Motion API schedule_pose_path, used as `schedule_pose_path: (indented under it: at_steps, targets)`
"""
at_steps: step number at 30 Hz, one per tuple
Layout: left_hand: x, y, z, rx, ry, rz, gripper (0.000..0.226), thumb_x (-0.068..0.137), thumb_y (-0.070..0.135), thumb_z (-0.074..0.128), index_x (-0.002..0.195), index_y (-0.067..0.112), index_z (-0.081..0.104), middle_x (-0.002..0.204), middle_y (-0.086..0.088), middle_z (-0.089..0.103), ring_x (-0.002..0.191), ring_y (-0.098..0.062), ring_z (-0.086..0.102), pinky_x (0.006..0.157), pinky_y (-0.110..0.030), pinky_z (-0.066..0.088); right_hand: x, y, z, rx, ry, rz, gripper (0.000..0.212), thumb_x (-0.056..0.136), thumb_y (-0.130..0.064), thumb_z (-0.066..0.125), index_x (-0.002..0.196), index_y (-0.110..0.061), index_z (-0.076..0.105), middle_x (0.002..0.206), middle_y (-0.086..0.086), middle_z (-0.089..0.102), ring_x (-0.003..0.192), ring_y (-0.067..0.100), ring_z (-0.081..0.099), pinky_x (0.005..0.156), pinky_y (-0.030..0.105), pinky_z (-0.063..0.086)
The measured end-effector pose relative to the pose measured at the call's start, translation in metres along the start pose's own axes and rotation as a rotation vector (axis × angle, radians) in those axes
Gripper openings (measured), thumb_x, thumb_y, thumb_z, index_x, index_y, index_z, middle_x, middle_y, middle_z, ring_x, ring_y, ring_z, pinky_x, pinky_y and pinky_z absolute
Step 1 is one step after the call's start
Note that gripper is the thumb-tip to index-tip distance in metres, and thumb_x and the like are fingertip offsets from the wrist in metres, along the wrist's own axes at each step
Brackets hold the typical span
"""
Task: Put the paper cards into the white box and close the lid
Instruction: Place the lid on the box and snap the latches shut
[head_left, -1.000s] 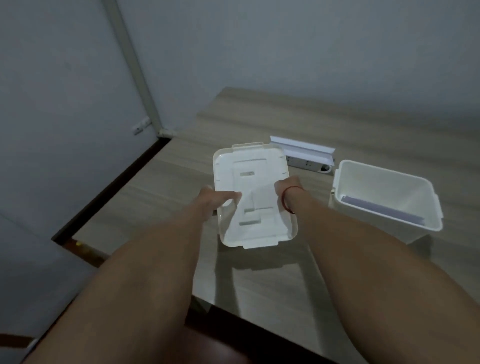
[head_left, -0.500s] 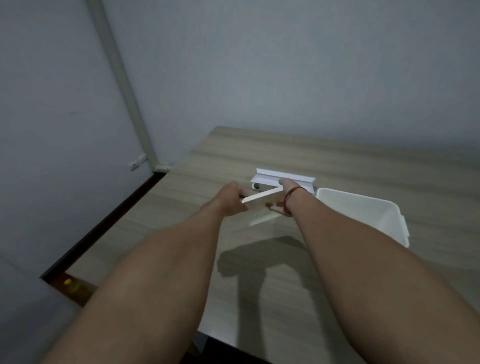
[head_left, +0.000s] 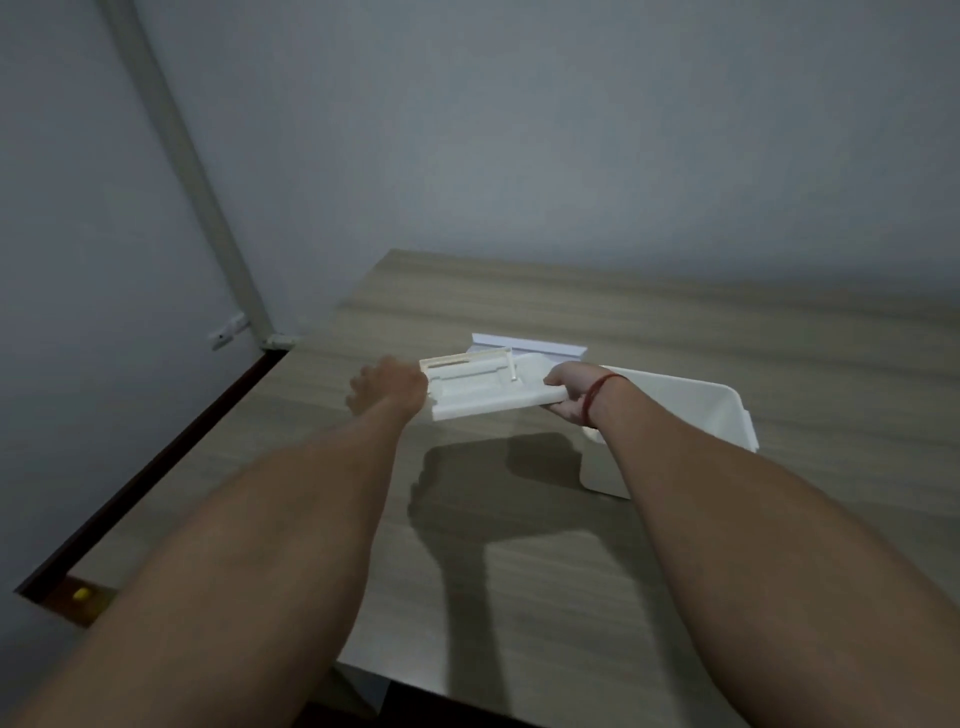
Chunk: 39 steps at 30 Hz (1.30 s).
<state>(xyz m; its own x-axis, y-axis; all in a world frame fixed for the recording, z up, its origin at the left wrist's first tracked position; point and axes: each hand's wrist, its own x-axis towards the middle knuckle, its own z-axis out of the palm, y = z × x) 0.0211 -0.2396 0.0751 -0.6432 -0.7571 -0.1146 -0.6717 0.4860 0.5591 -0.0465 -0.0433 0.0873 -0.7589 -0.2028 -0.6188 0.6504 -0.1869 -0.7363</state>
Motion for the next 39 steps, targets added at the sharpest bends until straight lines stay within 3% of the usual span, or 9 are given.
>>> schedule_pose_path:
  at_steps: [2, 5, 7, 11, 13, 14, 18, 23, 39]
  targets:
    - [0.006, 0.0, 0.003, -0.129, -0.05, -0.147, 0.052, 0.093, 0.032, 0.039, 0.138, 0.006, 0.047, 0.144, -0.018, 0.045, 0.132, -0.036, 0.042, 0.11, -0.043, 0.034, 0.004, -0.004, -0.008, 0.006, -0.032, 0.006, 0.041, 0.094, 0.01, 0.03, 0.132, 0.0, 0.041, 0.137, 0.016, 0.049, 0.13, 0.029, 0.051, 0.09, 0.041, 0.047]
    - [0.005, 0.01, 0.012, -0.263, -0.181, -0.186, 0.051, 0.09, 0.027, 0.051, 0.135, 0.004, 0.052, 0.139, -0.015, 0.053, 0.126, -0.033, 0.055, 0.103, -0.041, 0.048, 0.006, -0.009, -0.025, 0.01, -0.016, -0.013, 0.032, 0.092, 0.009, 0.03, 0.119, -0.002, 0.043, 0.129, 0.019, 0.051, 0.124, 0.032, 0.053, 0.089, 0.043, 0.047]
    - [0.003, 0.019, 0.024, -0.223, -0.102, -0.189, 0.044, 0.086, 0.025, 0.06, 0.124, 0.003, 0.061, 0.131, -0.013, 0.061, 0.118, -0.031, 0.062, 0.096, -0.035, 0.052, 0.008, -0.012, -0.04, -0.009, 0.023, -0.046, 0.03, 0.092, 0.007, 0.032, 0.117, -0.005, 0.043, 0.117, 0.017, 0.053, 0.117, 0.032, 0.058, 0.084, 0.045, 0.049]
    - [-0.017, 0.053, 0.052, -0.307, -0.028, -0.117, 0.043, 0.095, 0.027, 0.051, 0.126, -0.001, 0.058, 0.134, -0.021, 0.057, 0.122, -0.038, 0.057, 0.099, -0.039, 0.046, 0.006, -0.022, -0.073, -0.159, 0.153, -0.107, 0.026, 0.092, -0.009, 0.043, 0.118, -0.009, 0.049, 0.099, 0.013, 0.06, 0.081, 0.026, 0.063, 0.072, 0.048, 0.057]
    - [-0.025, 0.073, 0.067, -0.313, -0.052, -0.08, 0.044, 0.096, 0.028, 0.05, 0.128, -0.001, 0.057, 0.135, -0.022, 0.056, 0.124, -0.038, 0.056, 0.1, -0.038, 0.045, 0.011, -0.028, -0.093, -0.217, 0.294, -0.172, 0.028, 0.091, -0.018, 0.048, 0.116, -0.009, 0.054, 0.105, 0.012, 0.06, 0.085, 0.026, 0.063, 0.065, 0.042, 0.06]
    - [-0.031, 0.083, 0.074, -0.316, -0.057, -0.063, 0.044, 0.097, 0.029, 0.049, 0.128, -0.001, 0.057, 0.135, -0.021, 0.057, 0.124, -0.037, 0.055, 0.1, -0.038, 0.045, 0.013, -0.031, -0.105, -0.234, 0.366, -0.202, 0.03, 0.091, -0.025, 0.049, 0.116, -0.009, 0.054, 0.11, 0.012, 0.06, 0.09, 0.027, 0.063, 0.069, 0.042, 0.06]
    - [-0.052, 0.108, 0.112, -0.253, -0.115, 0.071, 0.048, 0.1, 0.032, 0.037, 0.133, 0.002, 0.053, 0.142, -0.017, 0.05, 0.131, -0.033, 0.049, 0.105, -0.034, 0.039, 0.019, -0.04, -0.152, -0.424, 0.664, -0.299, 0.058, 0.094, -0.038, 0.048, 0.139, -0.003, 0.043, 0.144, 0.016, 0.049, 0.129, 0.034, 0.051, 0.106, 0.038, 0.043]
    - [-0.071, 0.129, 0.153, -0.271, -0.148, 0.103, 0.051, 0.1, 0.036, 0.035, 0.14, 0.006, 0.045, 0.145, -0.017, 0.047, 0.133, -0.034, 0.045, 0.107, -0.039, 0.037, 0.031, -0.046, -0.196, -0.446, 0.731, -0.319, 0.046, 0.092, -0.026, 0.057, 0.128, 0.003, 0.053, 0.136, 0.02, 0.056, 0.125, 0.035, 0.055, 0.101, 0.035, 0.045]
    - [-0.05, 0.157, 0.239, -0.245, -0.229, 0.092, 0.046, 0.099, 0.025, 0.043, 0.131, -0.007, 0.053, 0.135, -0.022, 0.056, 0.126, -0.035, 0.053, 0.102, -0.035, 0.042, 0.089, -0.033, -0.246, -0.461, 0.781, -0.162, 0.041, 0.094, -0.014, 0.057, 0.13, 0.003, 0.051, 0.138, 0.021, 0.052, 0.125, 0.036, 0.055, 0.1, 0.035, 0.045]
